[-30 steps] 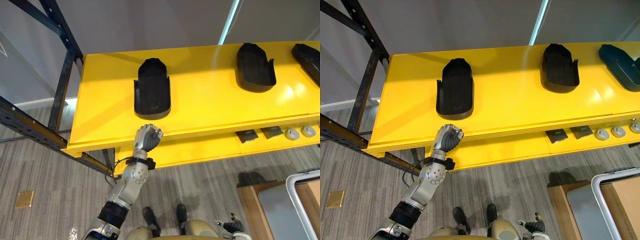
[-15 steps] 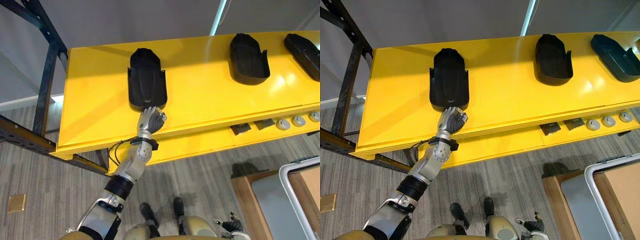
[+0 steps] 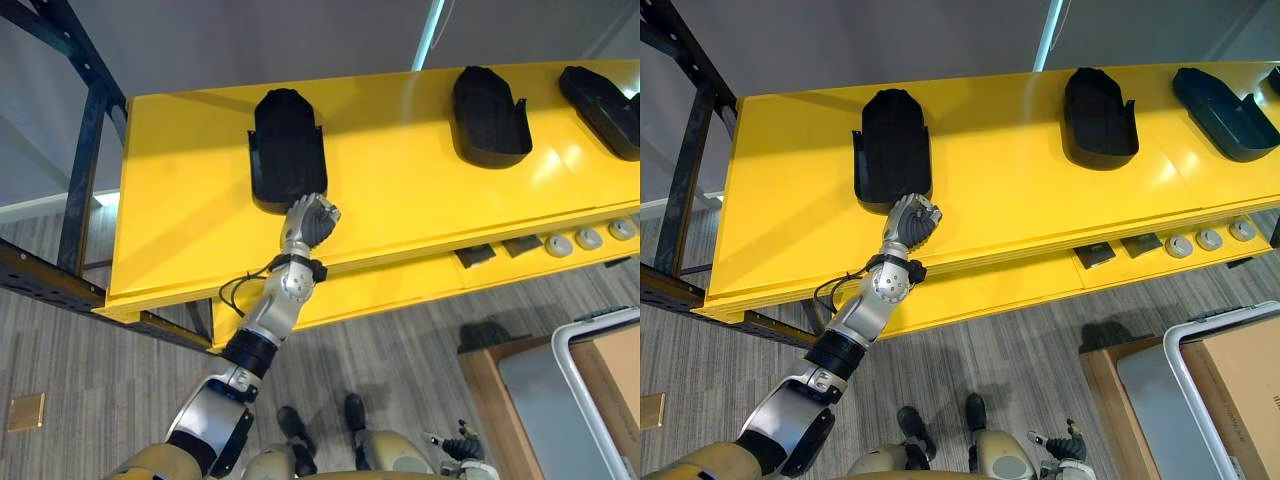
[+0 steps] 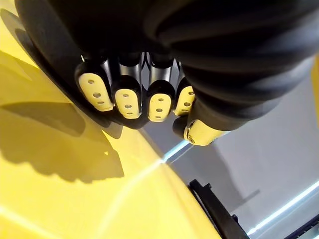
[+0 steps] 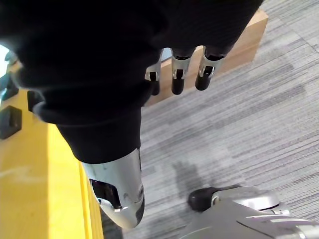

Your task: Walk over and take plastic housings, then place them on the shelf

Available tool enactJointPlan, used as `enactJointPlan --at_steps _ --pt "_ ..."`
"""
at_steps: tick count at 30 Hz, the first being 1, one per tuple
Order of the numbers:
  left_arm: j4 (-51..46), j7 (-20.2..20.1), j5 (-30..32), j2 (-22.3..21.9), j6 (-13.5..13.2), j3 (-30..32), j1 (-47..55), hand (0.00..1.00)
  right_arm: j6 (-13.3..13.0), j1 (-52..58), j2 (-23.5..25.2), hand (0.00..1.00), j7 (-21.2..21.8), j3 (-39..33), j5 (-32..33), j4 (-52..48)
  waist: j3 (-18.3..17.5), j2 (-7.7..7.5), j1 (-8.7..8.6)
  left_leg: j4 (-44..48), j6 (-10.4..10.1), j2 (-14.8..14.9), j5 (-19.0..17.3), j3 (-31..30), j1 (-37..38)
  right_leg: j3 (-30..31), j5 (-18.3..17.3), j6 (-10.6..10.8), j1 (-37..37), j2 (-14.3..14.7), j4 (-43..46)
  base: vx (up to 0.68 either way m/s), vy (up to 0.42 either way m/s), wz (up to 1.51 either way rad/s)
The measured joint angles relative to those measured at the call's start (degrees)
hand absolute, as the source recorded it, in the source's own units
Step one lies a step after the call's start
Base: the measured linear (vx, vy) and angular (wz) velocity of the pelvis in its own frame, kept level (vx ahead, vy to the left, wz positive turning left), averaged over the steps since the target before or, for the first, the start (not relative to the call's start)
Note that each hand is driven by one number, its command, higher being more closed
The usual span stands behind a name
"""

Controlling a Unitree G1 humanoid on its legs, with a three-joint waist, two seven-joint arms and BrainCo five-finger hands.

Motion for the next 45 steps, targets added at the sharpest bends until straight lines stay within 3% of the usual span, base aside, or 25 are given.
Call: enactJointPlan --at_steps 5,10,12,13,15,20,24,28,32,33,36,38,41,45 --pt "-8.72 -0.02 -3.42 0.11 -0.81 -0.54 0.59 1.0 0.08 -0.01 -0.18 0.0 0.05 -0.04 0.02 0.02 0.42 0.38 0.19 0.18 0.3 -0.24 0.2 -0.72 0.17 -0.92 -0.16 0.19 0.64 -0.28 -0.02 0.03 0.006 0.1" --pt "-25.28 -1.25 -7.25 4.39 -5.0 -0.57 2.88 1.0 0.67 -0.01 -1.05 0.0 0.2 -0.03 0.14 0.36 0.9 1.34 0.52 -0.82 0.34 -1.04 0.22 -2.88 2.57 -2.57 -1.04 0.08 3.53 -0.67 -0.03 0.01 0.016 0.16" --pt "-32.49 -1.4 -9.27 6.65 -6.68 -0.21 4.4 1.0 0.91 -0.01 -1.37 0.0 0.37 -0.03 0.2 1.26 0.98 1.57 1.76 -1.97 0.13 -1.29 0.6 -3.14 3.38 -2.88 -1.18 -0.04 3.92 -0.68 -0.01 0.0 -0.001 0.19" --pt "-39.69 -1.77 -11.36 9.08 -9.4 1.97 8.01 1.0 1.16 -0.06 -1.86 0.0 1.2 0.0 0.32 2.43 0.96 1.66 2.21 -2.8 -0.01 -1.54 1.06 -3.92 4.21 -3.81 -1.61 -0.08 4.79 -0.73 0.02 0.01 -0.017 0.2" --pt "-43.61 -1.76 -12.56 9.97 -11.13 4.97 11.13 1.0 1.3 -0.03 -1.88 0.0 1.29 -0.03 0.46 2.98 0.95 1.7 2.3 -3.94 -0.21 -1.87 1.62 -4.63 5.2 -4.41 -1.97 -0.18 5.51 -0.77 0.05 0.02 -0.022 0.24" --pt "-49.93 3.2 -17.51 9.61 -14.99 23.97 24.63 1.0 1.32 -0.43 -2.39 0.0 1.31 -0.18 0.44 5.34 0.9 1.7 4.55 -7.62 -0.39 -2.65 3.83 -7.35 7.73 -7.17 -2.87 -0.79 7.78 -0.69 -0.15 0.03 -0.028 0.28" --pt "-49.73 6.96 -23.01 3.69 -15.34 33.12 36.62 1.0 1.35 -0.36 -2.14 0.0 1.29 -1.97 1.02 5.66 0.79 1.51 6.27 -9.29 -0.6 -2.97 4.39 -8.77 9.47 -8.02 -3.14 -0.86 9.6 -0.65 -0.52 0.04 -0.016 0.2" --pt "-46.11 9.2 -26.11 -0.82 -15.18 36.93 45.53 1.0 1.3 -0.33 -1.52 0.0 1.19 -1.88 2.1 3.8 0.07 0.55 7.79 -9.71 -0.85 -2.93 4.01 -9.09 10.07 -8.51 -3.15 -0.85 10.51 -0.7 -0.66 0.0 -0.001 0.11" --pt "-33.57 8.11 -29.54 -4.18 -10.56 40.31 50.75 1.0 1.54 -0.43 0.35 0.0 1.1 0.19 2.15 -0.52 -1.44 -1.05 8.28 -8.04 -0.13 -2.67 2.24 -7.61 10.06 -8.86 -3.91 -0.52 11.45 -1.11 -0.44 -0.04 0.0 -0.07" --pt "-29.39 7.26 -29.54 -5.15 -8.66 40.62 51.45 0.0 1.66 -0.38 0.95 0.0 1.11 1.11 2.14 -1.53 -2.0 -1.21 8.2 -6.66 -0.18 -2.35 1.38 -6.86 9.74 -8.88 -4.05 -0.49 11.49 -1.25 -0.2 0.0 -0.002 -0.09" --pt "-21.99 4.83 -29.29 -7.01 -6.12 40.61 51.91 0.0 2.1 -0.39 1.85 0.0 1.11 1.26 2.14 -2.45 -2.55 -1.27 8.19 -3.61 -0.04 -1.71 -0.52 -5.44 9.12 -8.95 -4.3 -0.33 11.93 -1.58 0.03 0.01 0.002 -0.02" --pt "-12.18 3.2 -29.1 -7.77 -4.98 40.98 51.32 0.0 2.81 -0.33 2.46 0.0 1.09 1.25 2.15 -3.39 -2.89 -1.16 8.2 -1.7 0.17 -1.44 -1.71 -4.85 8.77 -8.97 -5.04 0.15 11.85 -1.98 1.01 0.03 0.02 -0.01" --pt "1.77 2.34 -29.08 -7.81 -3.67 43.17 49.54 0.0 2.9 0.15 2.97 0.0 1.06 1.06 2.22 -4.3 -3.24 -1.3 8.03 -1.92 0.26 -1.97 -2.15 -5.23 9.64 -9.07 -6.63 0.62 11.72 -2.65 3.06 0.06 0.032 0.02" --pt "11.82 0.07 -27.75 -7.94 -2.28 44.29 48.72 0.0 2.89 0.21 3.09 0.0 0.95 -0.06 2.61 -4.28 -3.96 -1.02 8.18 -2.83 0.03 -2.69 -2.25 -5.03 10.29 -9.03 -7.04 0.97 11.69 -3.13 3.25 0.08 0.037 -0.03"
